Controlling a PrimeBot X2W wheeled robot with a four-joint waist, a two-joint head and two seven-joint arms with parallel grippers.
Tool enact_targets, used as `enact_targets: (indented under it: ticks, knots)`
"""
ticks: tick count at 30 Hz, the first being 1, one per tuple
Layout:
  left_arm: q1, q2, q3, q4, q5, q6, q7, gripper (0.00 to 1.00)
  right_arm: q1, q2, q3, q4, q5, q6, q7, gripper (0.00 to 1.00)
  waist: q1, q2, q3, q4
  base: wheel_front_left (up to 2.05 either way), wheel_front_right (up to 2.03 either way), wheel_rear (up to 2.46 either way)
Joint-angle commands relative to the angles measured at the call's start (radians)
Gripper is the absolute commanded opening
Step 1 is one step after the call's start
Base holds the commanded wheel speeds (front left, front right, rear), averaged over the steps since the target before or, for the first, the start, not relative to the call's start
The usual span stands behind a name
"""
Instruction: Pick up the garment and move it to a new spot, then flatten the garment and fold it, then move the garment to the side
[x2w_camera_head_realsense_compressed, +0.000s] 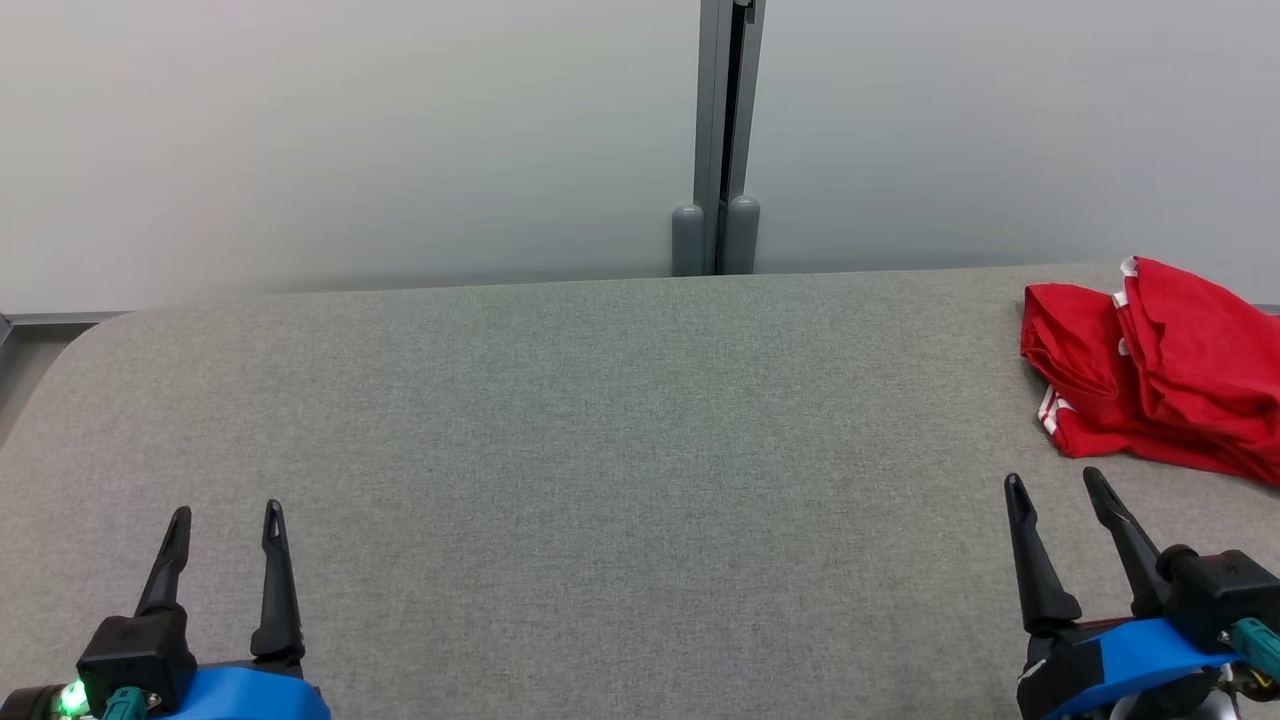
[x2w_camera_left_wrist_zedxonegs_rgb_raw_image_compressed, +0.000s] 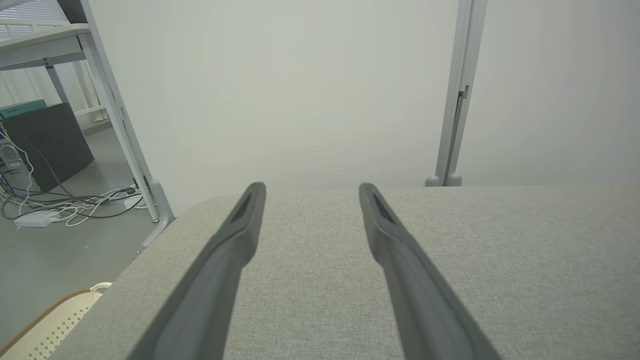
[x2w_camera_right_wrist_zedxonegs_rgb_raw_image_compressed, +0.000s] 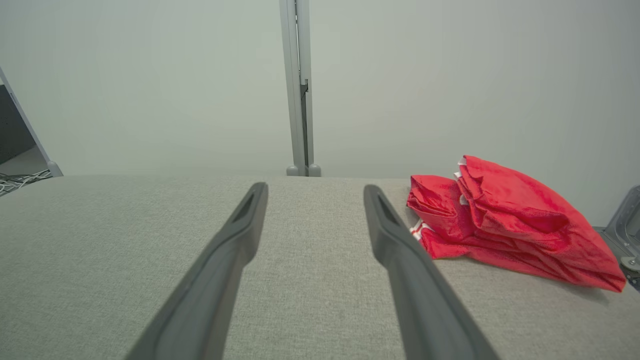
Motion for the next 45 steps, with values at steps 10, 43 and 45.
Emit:
enact_targets:
  ticks: [10,43,45]
  knots:
    - [0.009,0.009,-0.009,-0.004,-0.003,0.013,0.007,1.00,0.011,0.009,-0.003,-0.004,-0.001,0.000,0.009,1.00,0.0000,0.0000,-0.001,0.001,0.00,0.00,0.00]
    - [-0.058,-0.077,0.046,0.116,-0.487,-0.077,0.061,0.00,-0.047,0.010,-0.016,0.107,0.507,0.000,0.063,0.00,0.0000,0.0000,0.002,0.001,0.00,0.00,0.00]
    - [-0.064,-0.081,0.049,0.121,-0.516,-0.082,0.064,0.00,-0.050,0.010,-0.017,0.112,0.539,0.000,0.067,0.00,0.0000,0.0000,0.002,0.001,0.00,0.00,0.00]
